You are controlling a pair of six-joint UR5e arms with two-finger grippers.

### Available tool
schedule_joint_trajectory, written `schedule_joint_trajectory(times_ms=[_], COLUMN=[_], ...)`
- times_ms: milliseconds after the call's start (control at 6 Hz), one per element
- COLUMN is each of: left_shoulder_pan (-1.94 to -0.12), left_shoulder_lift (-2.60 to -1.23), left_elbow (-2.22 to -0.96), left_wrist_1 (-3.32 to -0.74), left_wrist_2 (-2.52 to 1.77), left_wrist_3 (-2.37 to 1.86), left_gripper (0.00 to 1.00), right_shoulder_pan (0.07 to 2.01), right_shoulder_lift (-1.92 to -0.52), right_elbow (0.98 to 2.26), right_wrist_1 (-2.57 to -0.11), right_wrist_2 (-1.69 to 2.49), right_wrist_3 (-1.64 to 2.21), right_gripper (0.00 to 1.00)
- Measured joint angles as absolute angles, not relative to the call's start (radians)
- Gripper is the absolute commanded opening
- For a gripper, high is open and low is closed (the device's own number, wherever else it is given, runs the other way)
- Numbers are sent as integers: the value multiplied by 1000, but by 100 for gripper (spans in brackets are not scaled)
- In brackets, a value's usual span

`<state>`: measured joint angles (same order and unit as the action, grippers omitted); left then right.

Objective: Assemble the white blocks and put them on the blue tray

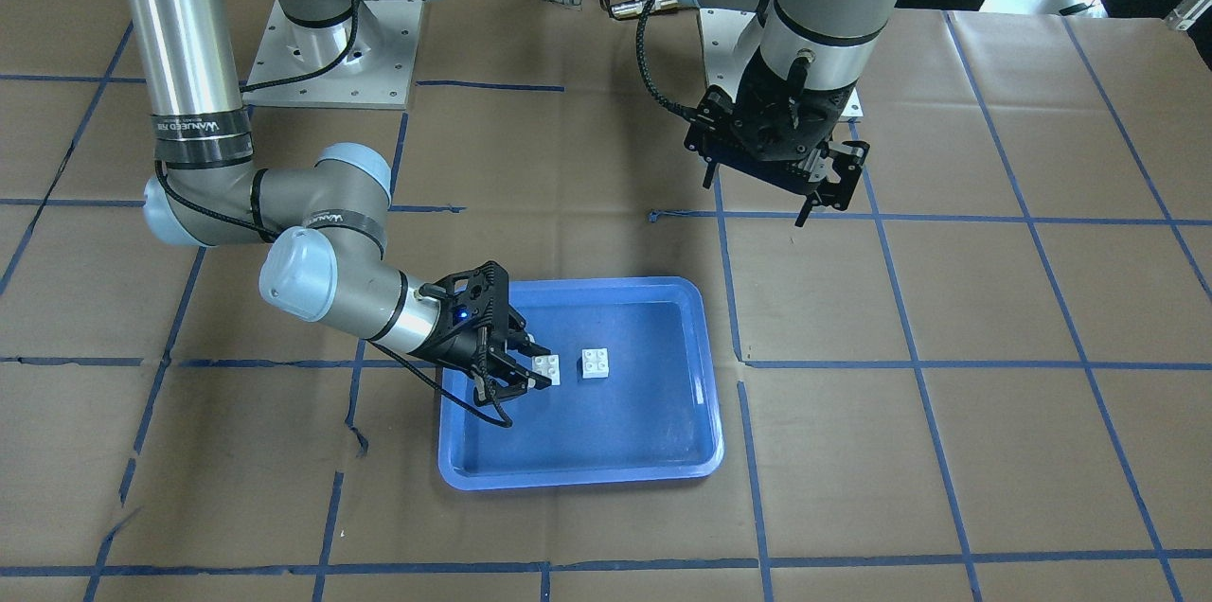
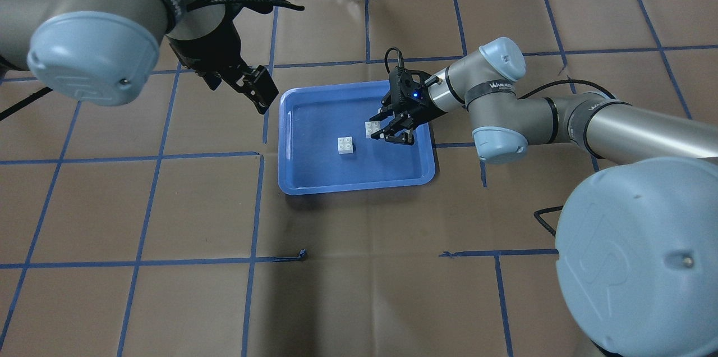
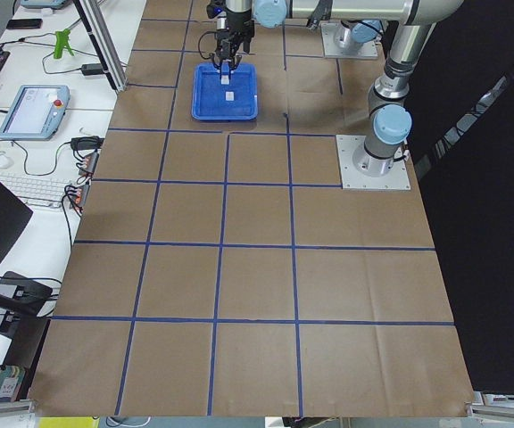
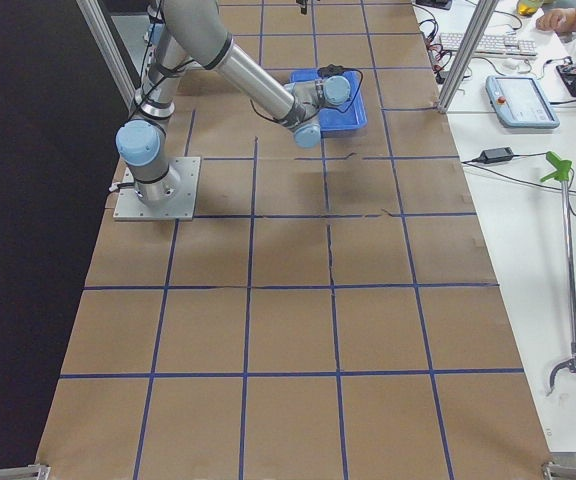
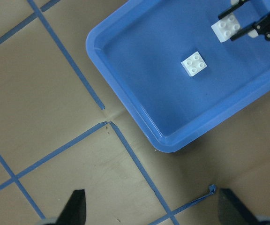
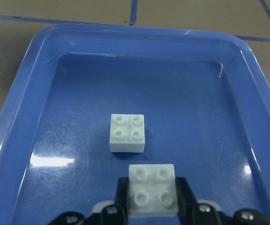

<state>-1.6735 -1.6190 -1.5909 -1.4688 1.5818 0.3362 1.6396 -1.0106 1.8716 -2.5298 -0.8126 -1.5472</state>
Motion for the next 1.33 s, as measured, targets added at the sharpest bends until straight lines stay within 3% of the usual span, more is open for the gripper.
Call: schedule_joint_trajectory(times_ms=[1333], left_shoulder_pan=[-1660], left_shoulder_lift=[-1578], left_elbow=[-1585], left_wrist_1=[-1418], left_wrist_2=[1590], left_wrist_3=[33], left_gripper=[99], right_shoulder_pan=[1674], right_shoulder_lift=[-977], right_elbow=[1871], right_wrist_1=[-2549], right_wrist_2=[-813], right_wrist_3=[-1509], right_gripper=[23])
